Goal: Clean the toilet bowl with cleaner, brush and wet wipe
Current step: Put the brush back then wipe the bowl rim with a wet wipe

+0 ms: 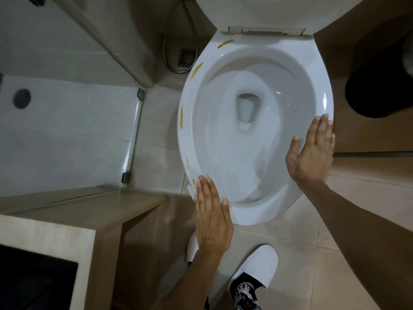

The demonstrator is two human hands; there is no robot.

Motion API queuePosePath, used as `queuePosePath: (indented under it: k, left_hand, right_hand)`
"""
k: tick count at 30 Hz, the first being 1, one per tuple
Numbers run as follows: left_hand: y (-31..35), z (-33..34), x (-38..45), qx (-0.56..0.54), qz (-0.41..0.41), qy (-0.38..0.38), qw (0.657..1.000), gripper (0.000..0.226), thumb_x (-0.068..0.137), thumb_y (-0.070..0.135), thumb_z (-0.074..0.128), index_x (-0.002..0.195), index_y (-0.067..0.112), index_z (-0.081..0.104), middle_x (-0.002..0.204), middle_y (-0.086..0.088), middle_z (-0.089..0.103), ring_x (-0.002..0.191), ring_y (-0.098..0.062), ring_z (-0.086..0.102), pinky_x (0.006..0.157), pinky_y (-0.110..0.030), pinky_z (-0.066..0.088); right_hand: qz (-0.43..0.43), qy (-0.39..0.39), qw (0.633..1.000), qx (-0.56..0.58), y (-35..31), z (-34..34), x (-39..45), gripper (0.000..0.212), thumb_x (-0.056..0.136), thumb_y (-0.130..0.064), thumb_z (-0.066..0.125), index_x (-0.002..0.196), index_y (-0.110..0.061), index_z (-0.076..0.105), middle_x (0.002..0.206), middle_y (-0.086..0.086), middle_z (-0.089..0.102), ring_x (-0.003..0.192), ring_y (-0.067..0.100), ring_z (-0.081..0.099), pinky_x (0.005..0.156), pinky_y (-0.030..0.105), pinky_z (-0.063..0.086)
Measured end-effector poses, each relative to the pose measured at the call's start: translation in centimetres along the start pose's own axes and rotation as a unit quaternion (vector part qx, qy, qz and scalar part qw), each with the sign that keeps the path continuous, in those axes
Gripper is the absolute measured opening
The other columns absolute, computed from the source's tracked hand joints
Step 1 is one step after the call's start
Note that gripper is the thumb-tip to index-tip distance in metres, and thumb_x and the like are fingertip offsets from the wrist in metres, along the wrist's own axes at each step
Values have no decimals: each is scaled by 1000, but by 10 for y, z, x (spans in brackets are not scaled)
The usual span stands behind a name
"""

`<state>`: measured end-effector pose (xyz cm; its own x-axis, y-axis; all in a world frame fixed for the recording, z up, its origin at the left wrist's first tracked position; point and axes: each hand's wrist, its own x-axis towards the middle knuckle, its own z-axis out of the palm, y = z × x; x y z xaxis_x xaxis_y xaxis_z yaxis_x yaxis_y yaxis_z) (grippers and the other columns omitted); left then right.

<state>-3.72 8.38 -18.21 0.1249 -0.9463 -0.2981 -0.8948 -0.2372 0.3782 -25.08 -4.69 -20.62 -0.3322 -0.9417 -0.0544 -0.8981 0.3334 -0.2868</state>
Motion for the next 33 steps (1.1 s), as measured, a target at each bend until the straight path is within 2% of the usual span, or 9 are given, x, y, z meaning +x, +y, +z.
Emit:
queuePosePath:
  k: [7,11,15,18,21,28,33]
  left_hand:
    - [-16,-19,46,24,15,-8,1000,61,97,37,8,149,10,-10,156,-4,-19,145,-15,-14,116,-25,-12]
    - [-6,-18,16,-13,-8,4,1000,61,99,39,8,150,10,-4,157,-1,-14,144,-8,-17,116,-23,-11]
    - [-1,-17,11,-84,-47,1,995,62,96,48,3,149,18,-9,154,9,-20,141,0,-21,116,-21,-9]
    - [-3,-16,35,-81,-48,24,995,67,92,54,-5,146,14,-12,155,3,-17,142,-7,-20,117,-26,-6]
    - [-8,-11,51,-33,-28,31,999,68,93,51,-8,146,9,-11,156,-4,-16,144,-14,-19,118,-28,-8]
    - [-12,-22,85,-30,-19,30,999,61,93,42,1,144,12,-15,153,1,-21,140,-9,-24,116,-26,-9]
    - [-5,-20,54,-72,-46,30,996,71,89,61,-9,143,15,-15,153,4,-20,141,-6,-21,117,-27,-3]
  right_hand:
    - [7,-10,1000,-5,-1,-1,1,66,97,-38,21,153,-6,6,162,10,3,149,21,-1,121,36,0]
    - [8,-10,1000,-9,-1,-1,0,68,95,-41,17,153,-7,6,162,10,3,149,21,-1,121,37,1]
    - [10,-12,1000,-11,-1,-1,0,68,95,-42,16,153,-8,5,162,9,2,149,21,-1,121,37,1]
    - [9,-11,1000,-5,-1,-1,0,67,96,-39,20,154,-6,6,162,10,3,149,21,-1,121,36,0]
    - [5,-10,1000,-4,-2,-1,0,68,96,-38,20,154,-5,7,161,11,4,149,22,0,121,36,0]
    - [6,-7,1000,-2,-1,-1,0,68,96,-39,20,154,-6,7,162,10,4,149,20,-1,120,35,-1]
    - [7,-5,1000,-2,-1,0,1,67,96,-38,21,153,-6,7,161,10,4,149,21,0,121,35,0]
